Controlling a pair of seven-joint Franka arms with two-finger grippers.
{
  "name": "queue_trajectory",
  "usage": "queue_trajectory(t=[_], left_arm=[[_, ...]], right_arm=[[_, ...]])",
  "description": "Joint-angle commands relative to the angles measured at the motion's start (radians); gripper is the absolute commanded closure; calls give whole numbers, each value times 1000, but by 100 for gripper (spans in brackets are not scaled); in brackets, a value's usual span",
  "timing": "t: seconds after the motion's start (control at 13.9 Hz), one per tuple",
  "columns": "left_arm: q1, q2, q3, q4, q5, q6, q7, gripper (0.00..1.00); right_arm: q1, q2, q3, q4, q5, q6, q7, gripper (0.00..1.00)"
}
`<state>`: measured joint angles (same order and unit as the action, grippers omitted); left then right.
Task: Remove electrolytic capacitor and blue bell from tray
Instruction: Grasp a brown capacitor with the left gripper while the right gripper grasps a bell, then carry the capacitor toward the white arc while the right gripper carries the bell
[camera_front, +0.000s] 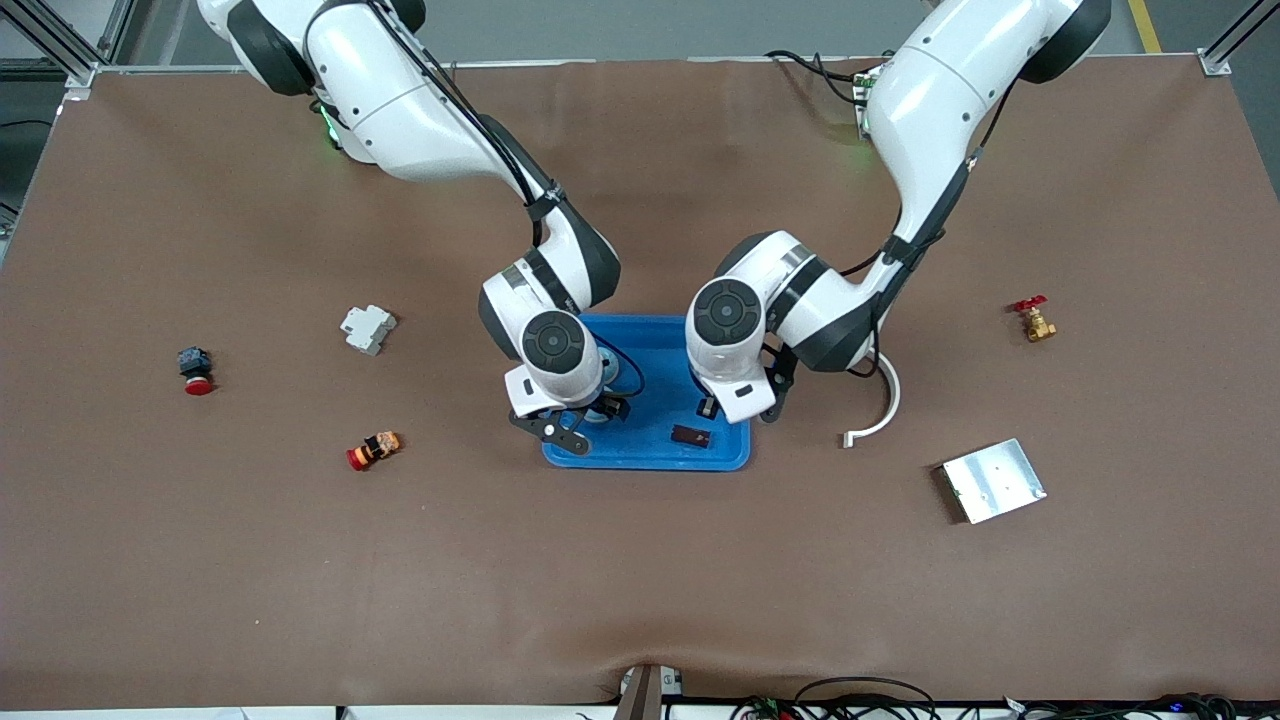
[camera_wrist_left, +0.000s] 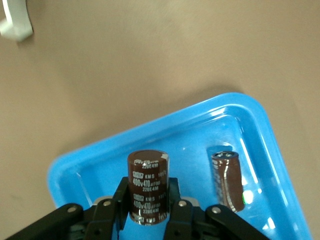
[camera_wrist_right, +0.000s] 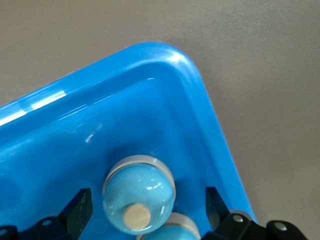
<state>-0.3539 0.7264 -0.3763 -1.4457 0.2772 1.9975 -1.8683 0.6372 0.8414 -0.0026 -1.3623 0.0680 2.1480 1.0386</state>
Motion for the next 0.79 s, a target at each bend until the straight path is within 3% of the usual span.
queue_trajectory(t=[0.0,0.43,0.72], left_arm=[[27,-74,-4,-37,-42,-52,261,100],[114,-183,-6,-180,-62,-36,777,100],[238,-326,-33,-469,-62,224,986,100]], right_arm=[[-10,19,19,38,-10,-10,24,0],[-8,45,33,52,-19,-2,24,0],[-7,67,33,52,-37,26,24,0]])
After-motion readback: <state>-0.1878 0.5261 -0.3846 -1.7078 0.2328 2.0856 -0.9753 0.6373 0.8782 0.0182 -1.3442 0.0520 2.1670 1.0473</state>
